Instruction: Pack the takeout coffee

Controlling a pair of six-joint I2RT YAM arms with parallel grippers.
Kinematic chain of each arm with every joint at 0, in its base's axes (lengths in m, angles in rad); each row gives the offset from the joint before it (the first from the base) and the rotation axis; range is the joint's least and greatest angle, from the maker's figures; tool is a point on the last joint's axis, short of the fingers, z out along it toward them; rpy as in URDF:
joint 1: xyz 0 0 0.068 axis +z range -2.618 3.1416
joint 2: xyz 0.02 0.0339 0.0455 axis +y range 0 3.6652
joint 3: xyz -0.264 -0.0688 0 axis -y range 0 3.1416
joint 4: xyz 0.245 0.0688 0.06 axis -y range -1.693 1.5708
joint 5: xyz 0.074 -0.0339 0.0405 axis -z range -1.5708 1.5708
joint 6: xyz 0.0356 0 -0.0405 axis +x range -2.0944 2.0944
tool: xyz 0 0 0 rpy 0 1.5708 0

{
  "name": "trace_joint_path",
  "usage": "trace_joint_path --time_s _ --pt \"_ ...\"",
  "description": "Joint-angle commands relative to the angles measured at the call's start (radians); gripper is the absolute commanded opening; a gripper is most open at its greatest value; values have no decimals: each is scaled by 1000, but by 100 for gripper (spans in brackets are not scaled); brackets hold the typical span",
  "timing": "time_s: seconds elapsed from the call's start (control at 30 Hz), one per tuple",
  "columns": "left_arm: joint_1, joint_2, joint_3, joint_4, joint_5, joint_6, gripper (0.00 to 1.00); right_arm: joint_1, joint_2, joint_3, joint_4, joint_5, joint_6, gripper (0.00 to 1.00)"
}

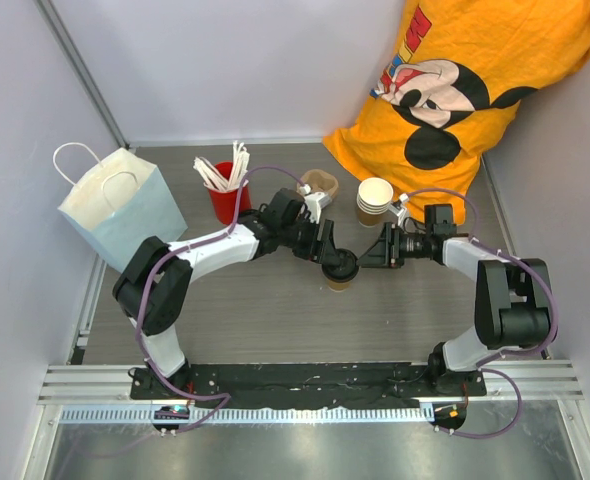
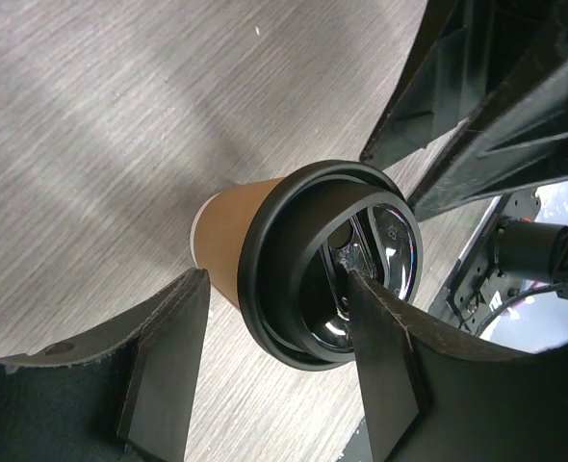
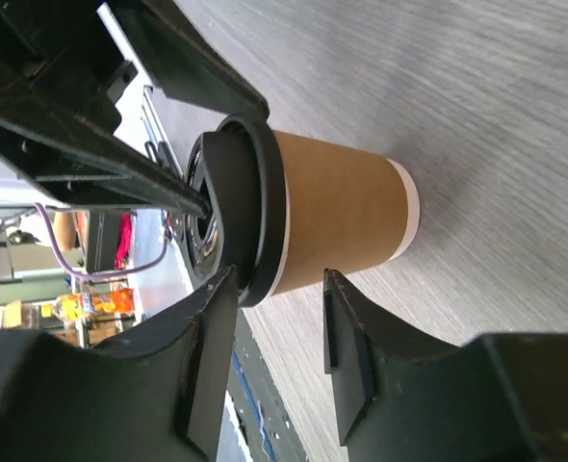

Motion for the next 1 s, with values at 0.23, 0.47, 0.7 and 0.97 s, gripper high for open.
trace_joint_path --time_s 0.23,0.47,0.7,0.97 --pt "-26 50 -32 -98 -209 82 61 9 50 -10 115 -7 80 33" --pt "-52 65 -17 -136 -262 112 59 32 67 -10 119 -3 88 17" --pt "-64 81 -4 -165 -299 133 57 55 93 1 91 15 62 16" --pt "-83 102 11 -196 -334 158 54 70 91 12 37 89 7 12"
